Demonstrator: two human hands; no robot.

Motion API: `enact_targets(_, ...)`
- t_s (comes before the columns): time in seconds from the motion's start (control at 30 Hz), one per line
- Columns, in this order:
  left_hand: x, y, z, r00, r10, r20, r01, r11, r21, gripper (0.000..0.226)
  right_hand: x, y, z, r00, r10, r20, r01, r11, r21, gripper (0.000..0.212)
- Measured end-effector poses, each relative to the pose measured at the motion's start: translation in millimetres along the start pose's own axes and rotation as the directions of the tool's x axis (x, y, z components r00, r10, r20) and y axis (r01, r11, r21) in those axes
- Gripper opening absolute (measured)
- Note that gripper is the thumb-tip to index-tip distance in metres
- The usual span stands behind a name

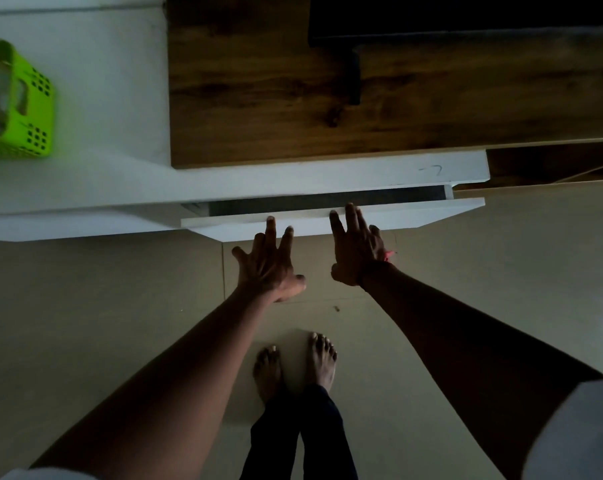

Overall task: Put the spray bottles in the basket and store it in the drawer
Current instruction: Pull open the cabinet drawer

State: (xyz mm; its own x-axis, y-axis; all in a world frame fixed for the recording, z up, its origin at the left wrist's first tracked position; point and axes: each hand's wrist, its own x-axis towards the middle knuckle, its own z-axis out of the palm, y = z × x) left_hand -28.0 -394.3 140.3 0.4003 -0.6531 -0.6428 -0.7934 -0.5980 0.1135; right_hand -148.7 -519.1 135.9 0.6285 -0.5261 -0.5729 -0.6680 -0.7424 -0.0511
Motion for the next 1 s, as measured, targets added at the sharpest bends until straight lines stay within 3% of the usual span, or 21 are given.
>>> enact_targets(0.13, -5, -10, 4, 0.999, -0.005, -0.038, 0.002, 0.997, -0.076, 0.114, -10, 5, -1, 0.999, -0.036, 0.022, 0.037, 0.999, -0.035, 0.106)
enact_targets(0.37, -25, -31, 26, 0.997, -0.014, 0.077, 0.021, 0.996, -0.090, 0.115, -36, -1, 17, 0.996, -0.024, 0.086, 0.019, 0.998, 0.056, 0.106)
enact_targets(1.0, -112, -39, 79, 0.950, 0.087, 0.299, -0.027, 0.980, -0.198, 0.105, -127, -11, 61, 0.974, -0.032, 0.225, 0.011, 0.996, 0.093, 0.089)
